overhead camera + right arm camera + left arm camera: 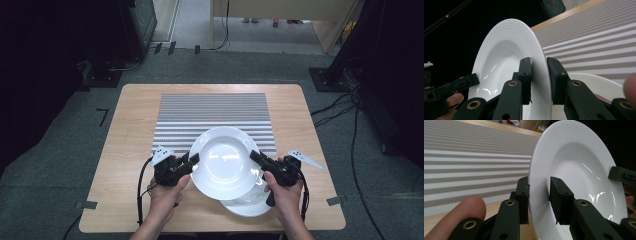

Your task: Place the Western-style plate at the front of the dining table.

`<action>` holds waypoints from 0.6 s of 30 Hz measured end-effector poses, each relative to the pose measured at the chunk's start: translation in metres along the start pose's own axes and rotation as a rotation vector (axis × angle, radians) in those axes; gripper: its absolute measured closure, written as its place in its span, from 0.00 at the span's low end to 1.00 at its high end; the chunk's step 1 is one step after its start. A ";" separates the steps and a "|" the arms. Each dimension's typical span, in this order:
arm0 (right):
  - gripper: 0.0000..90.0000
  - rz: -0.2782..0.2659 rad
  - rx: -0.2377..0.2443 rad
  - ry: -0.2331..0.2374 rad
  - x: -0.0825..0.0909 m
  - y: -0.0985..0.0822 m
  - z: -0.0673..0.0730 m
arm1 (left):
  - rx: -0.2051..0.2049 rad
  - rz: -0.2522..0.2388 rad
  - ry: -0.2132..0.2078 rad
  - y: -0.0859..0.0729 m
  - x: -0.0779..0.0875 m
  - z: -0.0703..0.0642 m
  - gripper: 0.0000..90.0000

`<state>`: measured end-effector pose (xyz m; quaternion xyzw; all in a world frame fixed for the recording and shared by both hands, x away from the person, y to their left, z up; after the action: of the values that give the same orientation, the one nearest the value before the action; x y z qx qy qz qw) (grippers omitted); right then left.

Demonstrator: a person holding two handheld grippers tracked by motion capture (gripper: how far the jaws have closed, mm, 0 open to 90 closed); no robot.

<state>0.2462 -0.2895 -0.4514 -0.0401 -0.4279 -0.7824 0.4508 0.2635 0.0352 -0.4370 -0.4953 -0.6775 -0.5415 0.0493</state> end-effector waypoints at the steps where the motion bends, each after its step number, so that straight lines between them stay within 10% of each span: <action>1: 0.84 0.000 0.004 0.001 -0.002 0.002 0.001 | 0.000 -0.004 0.001 0.003 0.001 0.001 0.78; 18: 0.84 0.037 0.030 0.004 -0.034 0.045 0.007 | 0.015 -0.022 0.027 0.040 -0.006 0.027 0.78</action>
<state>0.2972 -0.2725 -0.4339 -0.0400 -0.4378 -0.7674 0.4667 0.3081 0.0493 -0.4239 -0.4801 -0.6862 -0.5436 0.0565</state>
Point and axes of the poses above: each handheld gripper's, and its own axes: x roughly backward along the jaws, y roughly out of its top, z roughly to its left, the point moved 1 cm from there along -x, roughly forward along the jaws, and after that the axes turned 15 degrees about z, right-handed, at the moved point
